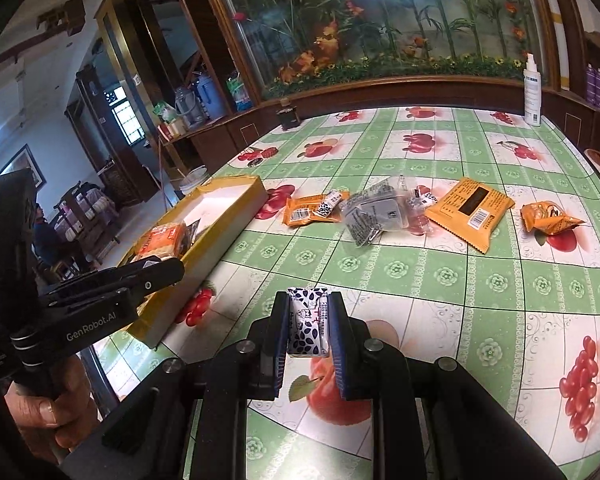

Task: Organize snacks
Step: 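Carry both small candies with both tools toward the tray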

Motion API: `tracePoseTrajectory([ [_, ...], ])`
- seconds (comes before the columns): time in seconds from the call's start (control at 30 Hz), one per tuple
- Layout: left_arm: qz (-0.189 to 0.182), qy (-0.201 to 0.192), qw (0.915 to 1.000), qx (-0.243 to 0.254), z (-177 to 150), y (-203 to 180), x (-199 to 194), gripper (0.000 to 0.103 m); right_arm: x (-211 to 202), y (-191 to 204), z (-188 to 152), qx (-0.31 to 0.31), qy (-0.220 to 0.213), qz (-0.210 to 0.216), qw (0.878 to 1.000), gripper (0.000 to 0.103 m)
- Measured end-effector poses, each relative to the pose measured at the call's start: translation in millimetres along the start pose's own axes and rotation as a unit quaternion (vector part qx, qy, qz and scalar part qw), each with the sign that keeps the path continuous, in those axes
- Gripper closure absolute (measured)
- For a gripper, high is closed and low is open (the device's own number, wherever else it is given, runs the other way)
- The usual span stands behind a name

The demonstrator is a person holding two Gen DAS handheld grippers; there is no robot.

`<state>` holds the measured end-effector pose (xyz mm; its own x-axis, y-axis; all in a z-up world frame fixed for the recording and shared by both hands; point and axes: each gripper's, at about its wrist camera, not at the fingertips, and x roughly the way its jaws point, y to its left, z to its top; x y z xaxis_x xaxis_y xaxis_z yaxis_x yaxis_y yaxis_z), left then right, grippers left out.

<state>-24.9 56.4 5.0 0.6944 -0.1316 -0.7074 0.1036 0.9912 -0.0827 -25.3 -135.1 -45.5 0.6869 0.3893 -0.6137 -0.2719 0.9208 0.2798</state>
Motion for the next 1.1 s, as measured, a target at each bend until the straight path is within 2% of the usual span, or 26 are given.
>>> tracePoseTrajectory([
  [1.1,0.046,-0.008,0.9988,-0.011,-7,29,0,0.072,9,18,-2,-0.013,0.008,0.013,1.0,0.084],
])
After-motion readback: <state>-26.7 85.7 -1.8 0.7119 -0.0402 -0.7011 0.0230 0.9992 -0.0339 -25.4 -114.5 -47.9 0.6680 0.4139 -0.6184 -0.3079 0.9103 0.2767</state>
